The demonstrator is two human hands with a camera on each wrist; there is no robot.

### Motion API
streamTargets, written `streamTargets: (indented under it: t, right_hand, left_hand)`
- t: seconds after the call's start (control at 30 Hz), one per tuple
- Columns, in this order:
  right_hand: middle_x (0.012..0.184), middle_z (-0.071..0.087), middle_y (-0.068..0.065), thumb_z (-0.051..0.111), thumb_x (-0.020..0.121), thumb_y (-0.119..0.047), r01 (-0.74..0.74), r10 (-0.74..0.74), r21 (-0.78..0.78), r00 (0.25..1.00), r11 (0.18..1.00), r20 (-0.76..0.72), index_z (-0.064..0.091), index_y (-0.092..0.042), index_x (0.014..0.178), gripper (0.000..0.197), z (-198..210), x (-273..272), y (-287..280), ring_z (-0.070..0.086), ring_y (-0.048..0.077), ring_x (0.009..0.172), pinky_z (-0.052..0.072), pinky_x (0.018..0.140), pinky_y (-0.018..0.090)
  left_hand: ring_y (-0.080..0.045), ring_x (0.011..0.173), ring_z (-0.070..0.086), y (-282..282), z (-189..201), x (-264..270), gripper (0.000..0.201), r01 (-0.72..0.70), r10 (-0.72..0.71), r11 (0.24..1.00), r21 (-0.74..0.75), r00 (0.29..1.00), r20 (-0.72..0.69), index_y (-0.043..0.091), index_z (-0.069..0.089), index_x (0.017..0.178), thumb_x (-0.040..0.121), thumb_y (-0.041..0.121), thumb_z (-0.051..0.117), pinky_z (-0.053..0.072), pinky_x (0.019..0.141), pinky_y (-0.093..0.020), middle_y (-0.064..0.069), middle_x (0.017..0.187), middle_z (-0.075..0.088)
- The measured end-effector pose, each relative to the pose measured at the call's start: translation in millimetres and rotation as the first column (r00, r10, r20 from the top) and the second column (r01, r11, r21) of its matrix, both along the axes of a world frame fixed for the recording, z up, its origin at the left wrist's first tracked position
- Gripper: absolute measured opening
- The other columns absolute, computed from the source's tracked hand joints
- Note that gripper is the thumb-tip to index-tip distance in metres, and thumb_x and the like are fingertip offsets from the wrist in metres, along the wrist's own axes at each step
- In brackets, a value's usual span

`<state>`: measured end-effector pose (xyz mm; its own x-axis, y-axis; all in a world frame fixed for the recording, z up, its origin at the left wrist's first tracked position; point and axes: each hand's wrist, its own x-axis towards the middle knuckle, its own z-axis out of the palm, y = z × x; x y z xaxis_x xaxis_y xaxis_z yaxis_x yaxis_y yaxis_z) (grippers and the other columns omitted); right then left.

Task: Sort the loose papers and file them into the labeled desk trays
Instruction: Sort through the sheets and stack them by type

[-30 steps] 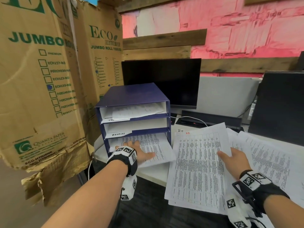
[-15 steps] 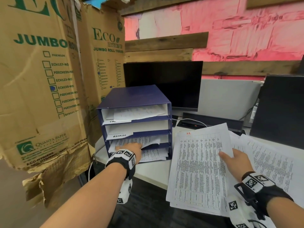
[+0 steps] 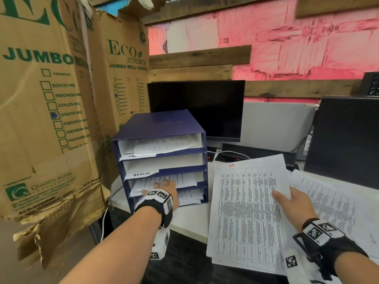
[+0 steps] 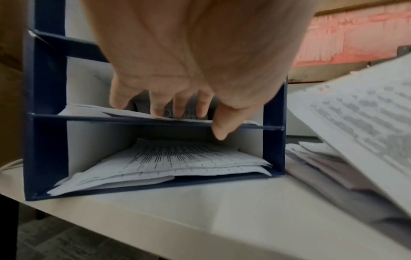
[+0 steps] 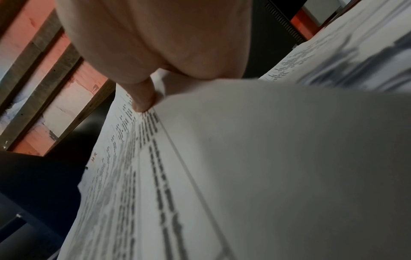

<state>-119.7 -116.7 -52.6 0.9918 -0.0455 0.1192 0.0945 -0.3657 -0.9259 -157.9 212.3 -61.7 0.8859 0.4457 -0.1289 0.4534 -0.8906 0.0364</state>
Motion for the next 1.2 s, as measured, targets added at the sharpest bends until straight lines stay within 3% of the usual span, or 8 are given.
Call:
streamTargets:
  t: [0.13, 0.3, 0.47, 0.73, 0.83, 0.9, 1.07, 1.2]
  right_hand:
    - [0.102, 0.065, 0.010, 0.057, 0.093, -0.017, -0.008, 0.008, 0.010, 1.000, 1.000, 0.006, 0.061, -0.002, 0.117, 0.028, 1.1, -1.2, -0.7, 0.056, 0.022, 0.087, 0.042, 0.081, 0.032]
    - [0.095, 0.063, 0.006, 0.057, 0.093, -0.019, -0.026, 0.025, 0.018, 1.000, 1.000, 0.006, 0.061, -0.003, 0.117, 0.029, 3.9, -3.4, -1.6, 0.057, 0.022, 0.087, 0.043, 0.081, 0.032]
    - [0.094, 0.063, 0.003, 0.057, 0.093, -0.019, -0.056, 0.056, 0.023, 0.998, 0.998, 0.007, 0.061, -0.004, 0.117, 0.029, 4.6, -6.3, -5.0, 0.058, 0.020, 0.086, 0.042, 0.080, 0.032]
    - [0.089, 0.066, -0.007, 0.058, 0.092, -0.020, -0.142, 0.143, 0.042, 0.989, 0.989, -0.027, 0.064, -0.009, 0.111, 0.023, 3.2, -7.8, -14.0, 0.061, 0.009, 0.083, 0.046, 0.073, 0.030]
    - [0.094, 0.068, -0.003, 0.059, 0.092, -0.020, -0.182, 0.184, 0.052, 0.982, 0.982, -0.045, 0.065, -0.012, 0.109, 0.020, 3.4, -9.9, -8.2, 0.062, 0.010, 0.085, 0.046, 0.071, 0.028]
    - [0.099, 0.069, -0.002, 0.059, 0.091, -0.022, -0.209, 0.211, 0.039, 0.976, 0.977, -0.058, 0.066, -0.012, 0.110, 0.022, 1.9, -10.1, -0.5, 0.063, 0.011, 0.086, 0.047, 0.075, 0.028]
    - [0.101, 0.071, -0.001, 0.066, 0.086, -0.029, -0.226, 0.235, 0.097, 0.967, 0.969, -0.096, 0.068, -0.017, 0.104, 0.022, -7.2, -9.1, 19.4, 0.066, 0.017, 0.091, 0.051, 0.090, 0.041]
    - [0.092, 0.074, 0.009, 0.065, 0.088, -0.024, -0.335, 0.350, 0.101, 0.911, 0.937, -0.219, 0.064, -0.014, 0.102, 0.018, -12.7, -12.7, 31.1, 0.071, 0.026, 0.082, 0.057, 0.080, 0.046]
  left_hand:
    - [-0.033, 0.134, 0.032, -10.4, -3.8, -4.0, 0.066, 0.001, -0.004, 0.997, 0.076, 0.999, 0.041, 0.014, 0.025, 0.143, 0.085, 0.015, 0.055, 0.032, 0.106, -0.056, -0.011, 0.145, 0.030]
    - [-0.032, 0.144, 0.015, -11.9, -2.4, -7.2, 0.073, 0.033, -0.030, 0.996, 0.078, 0.999, -0.039, 0.018, 0.016, 0.149, 0.086, 0.025, 0.052, 0.017, 0.110, -0.065, -0.006, 0.158, 0.012]
    - [-0.032, 0.133, 0.033, -18.5, 2.4, -11.6, 0.066, 0.021, -0.021, 0.991, 0.130, 1.000, -0.005, 0.015, 0.027, 0.144, 0.084, 0.026, 0.054, 0.025, 0.106, -0.061, -0.009, 0.144, 0.029]
    - [-0.030, 0.144, 0.018, -11.6, 2.8, -14.6, 0.073, 0.103, -0.103, 0.994, 0.032, 0.995, 0.018, 0.021, 0.012, 0.151, 0.092, 0.056, 0.036, 0.012, 0.112, -0.062, -0.003, 0.159, 0.014]
    - [-0.025, 0.126, 0.046, -26.3, 8.3, -17.6, 0.054, 0.276, -0.256, 0.956, -0.098, 0.950, 0.178, 0.023, 0.042, 0.135, 0.096, 0.056, 0.025, 0.028, 0.110, -0.051, -0.005, 0.141, 0.048]
    - [-0.021, 0.103, 0.059, -38.9, 15.0, -22.8, 0.053, 0.336, -0.270, 0.906, -0.258, 0.928, 0.258, 0.019, 0.057, 0.115, 0.099, 0.053, 0.020, 0.045, 0.097, -0.040, -0.005, 0.116, 0.064]
    - [-0.016, 0.089, 0.064, -41.5, 21.6, -28.2, 0.026, 0.302, -0.096, 0.806, -0.509, 0.916, 0.391, 0.017, 0.052, 0.117, 0.097, 0.032, 0.048, 0.055, 0.079, -0.032, -0.001, 0.110, 0.065]
    - [-0.026, 0.083, 0.066, -20.5, 18.2, -29.5, 0.006, 0.175, 0.096, 0.763, -0.622, 0.921, 0.377, 0.011, 0.054, 0.101, 0.096, 0.014, 0.051, 0.057, 0.074, -0.040, -0.013, 0.105, 0.066]
